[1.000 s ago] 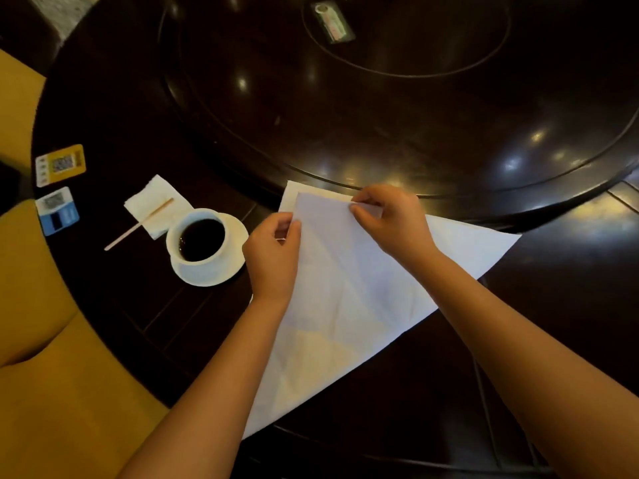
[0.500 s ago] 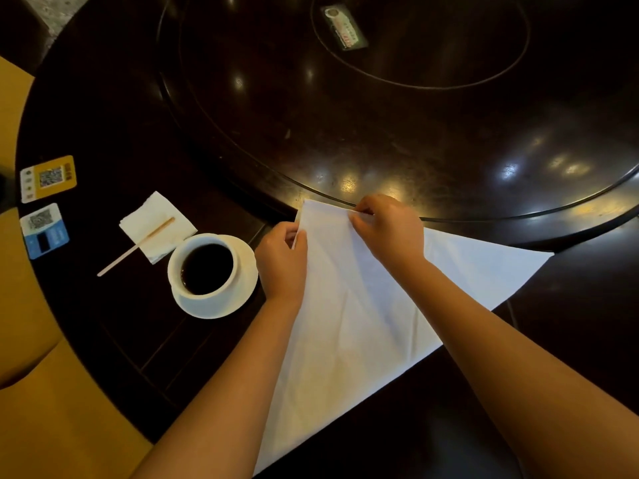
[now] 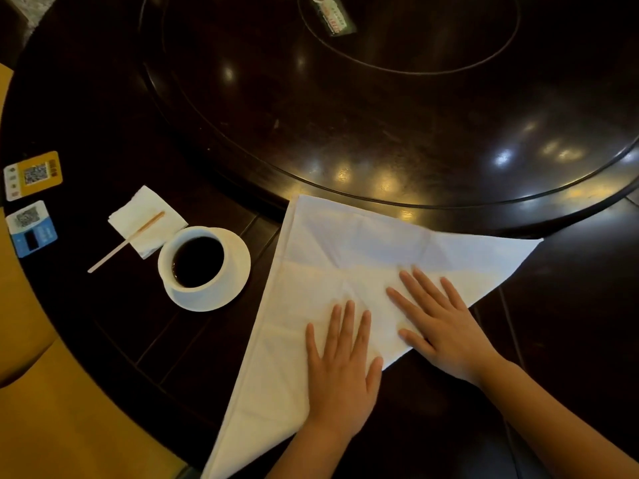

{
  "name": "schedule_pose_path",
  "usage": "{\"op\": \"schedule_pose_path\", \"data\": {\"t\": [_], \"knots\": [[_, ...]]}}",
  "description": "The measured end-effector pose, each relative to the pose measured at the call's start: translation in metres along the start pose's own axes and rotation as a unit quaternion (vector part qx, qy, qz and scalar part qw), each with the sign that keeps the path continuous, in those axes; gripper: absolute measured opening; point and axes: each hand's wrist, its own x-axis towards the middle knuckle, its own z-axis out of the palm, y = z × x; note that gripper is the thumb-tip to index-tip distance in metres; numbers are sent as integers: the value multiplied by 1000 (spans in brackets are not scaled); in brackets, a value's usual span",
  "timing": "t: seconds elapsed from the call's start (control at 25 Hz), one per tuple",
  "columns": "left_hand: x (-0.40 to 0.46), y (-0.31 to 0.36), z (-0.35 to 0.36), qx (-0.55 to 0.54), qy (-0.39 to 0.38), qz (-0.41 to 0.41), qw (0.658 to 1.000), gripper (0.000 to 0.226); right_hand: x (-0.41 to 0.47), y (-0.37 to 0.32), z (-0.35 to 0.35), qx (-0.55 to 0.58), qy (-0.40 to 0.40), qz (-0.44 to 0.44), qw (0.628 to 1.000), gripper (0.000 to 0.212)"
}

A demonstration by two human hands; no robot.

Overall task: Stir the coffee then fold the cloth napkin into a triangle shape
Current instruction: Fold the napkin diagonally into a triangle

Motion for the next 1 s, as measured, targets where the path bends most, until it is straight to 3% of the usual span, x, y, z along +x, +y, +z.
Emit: {"op": "schedule_pose_path", "data": {"t": [0.24, 0.56, 0.88, 1.0], "knots": [[-4, -9, -4, 27, -58, 66, 996, 67, -31, -19, 11, 19, -3, 106, 994, 61], [-40, -32, -7, 57, -83, 253, 962, 68, -116, -99, 38, 71, 42, 272, 959, 62], [-78, -43, -11, 36, -103, 288, 951, 63, -147, -145, 52, 88, 47, 321, 942, 66], [-81, -29, -14, -1, -80, 221, 972, 59, -143, -149, 49, 86, 57, 328, 939, 66]]}}
